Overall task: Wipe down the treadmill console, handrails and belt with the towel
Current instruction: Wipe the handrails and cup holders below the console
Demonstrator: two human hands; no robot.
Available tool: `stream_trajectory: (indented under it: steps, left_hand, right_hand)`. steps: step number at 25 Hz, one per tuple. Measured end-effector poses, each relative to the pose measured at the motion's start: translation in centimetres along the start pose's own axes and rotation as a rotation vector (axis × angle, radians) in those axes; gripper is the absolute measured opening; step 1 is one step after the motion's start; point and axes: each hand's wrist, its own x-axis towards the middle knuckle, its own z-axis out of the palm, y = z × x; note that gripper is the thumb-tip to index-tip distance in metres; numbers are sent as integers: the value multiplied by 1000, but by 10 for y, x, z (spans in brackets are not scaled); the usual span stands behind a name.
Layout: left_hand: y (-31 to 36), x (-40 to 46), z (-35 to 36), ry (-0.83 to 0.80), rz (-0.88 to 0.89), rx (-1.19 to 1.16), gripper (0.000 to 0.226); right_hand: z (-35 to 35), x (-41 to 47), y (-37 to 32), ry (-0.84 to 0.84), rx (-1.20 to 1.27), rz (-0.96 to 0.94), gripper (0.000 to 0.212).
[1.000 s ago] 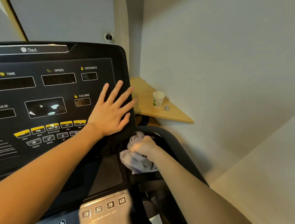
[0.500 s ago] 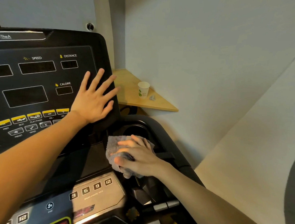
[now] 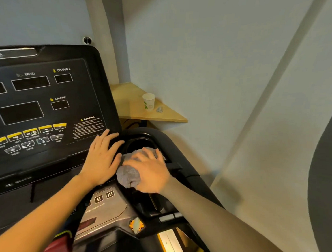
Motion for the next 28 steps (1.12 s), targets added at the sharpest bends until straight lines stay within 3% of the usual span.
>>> stream_trajectory:
  steps: [7, 12, 18, 21, 25, 27, 28]
  left_hand:
    - [27, -41, 1, -258, -64, -61, 71]
    - [33, -40, -2, -294, -86, -31, 77]
    - [36, -38, -5, -358, -31, -14, 82]
    - [55, -30, -1, -392, 79, -2, 83]
    - [82, -8, 17, -479, 169, -1, 72]
    - [85, 2, 25, -518, 173, 21, 72]
    - [88, 5, 30, -522, 199, 31, 72]
  right_hand:
    - [-11, -29, 39, 5, -261, 94, 88]
    - [-16, -60, 90, -92, -227, 246, 100]
    - [-3, -83, 113, -109, 59, 422, 103]
    - [-2, -104, 113, -144, 229, 513, 95]
    - [-1, -118, 102, 110, 791, 789, 118]
    - [0, -115, 94, 179, 671, 775, 89]
    - [0, -117, 88, 134, 534, 773, 69]
